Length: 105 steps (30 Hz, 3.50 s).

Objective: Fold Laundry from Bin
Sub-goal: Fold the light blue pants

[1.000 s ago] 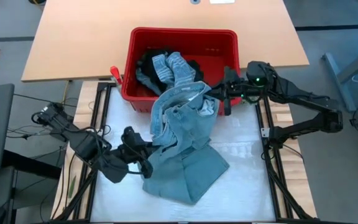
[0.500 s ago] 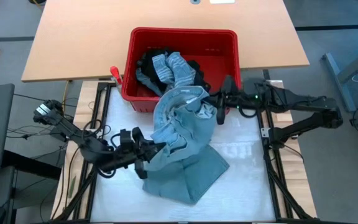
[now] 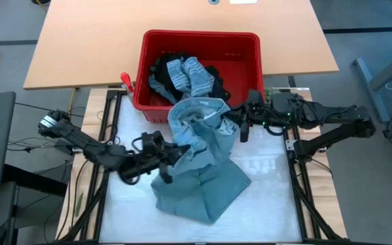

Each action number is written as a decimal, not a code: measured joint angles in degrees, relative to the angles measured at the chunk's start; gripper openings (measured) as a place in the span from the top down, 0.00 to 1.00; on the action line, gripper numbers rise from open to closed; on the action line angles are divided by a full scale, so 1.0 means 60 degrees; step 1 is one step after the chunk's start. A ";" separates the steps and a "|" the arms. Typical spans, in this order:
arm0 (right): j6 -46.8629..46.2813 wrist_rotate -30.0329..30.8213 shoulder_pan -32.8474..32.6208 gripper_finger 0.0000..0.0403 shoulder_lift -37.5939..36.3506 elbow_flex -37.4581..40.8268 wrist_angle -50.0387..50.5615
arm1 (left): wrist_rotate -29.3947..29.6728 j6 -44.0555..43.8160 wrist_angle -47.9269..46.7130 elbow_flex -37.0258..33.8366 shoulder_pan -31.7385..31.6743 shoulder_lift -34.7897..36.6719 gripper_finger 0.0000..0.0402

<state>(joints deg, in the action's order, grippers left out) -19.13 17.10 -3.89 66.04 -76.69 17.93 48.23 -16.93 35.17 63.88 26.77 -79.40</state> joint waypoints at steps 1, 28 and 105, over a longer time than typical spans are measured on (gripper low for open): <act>-0.0194 0.0000 -0.0043 0.91 0.0004 0.0000 -0.0082 | 0.0008 -0.0045 -0.0026 0.0000 -0.0133 -0.0104 1.00; -0.0212 0.0160 0.0460 0.91 0.0370 -0.0791 0.2651 | -0.1398 -0.0832 -0.3972 0.0000 -0.1891 0.1610 1.00; -0.0771 -0.2200 0.0066 0.35 0.1604 -0.1027 0.2802 | -0.1708 -0.2809 -1.0744 0.6630 -0.2992 -0.3486 1.00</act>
<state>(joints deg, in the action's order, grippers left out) -23.76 3.91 -3.49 75.67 -82.85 34.74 37.98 -33.78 -29.30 103.66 8.82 -100.31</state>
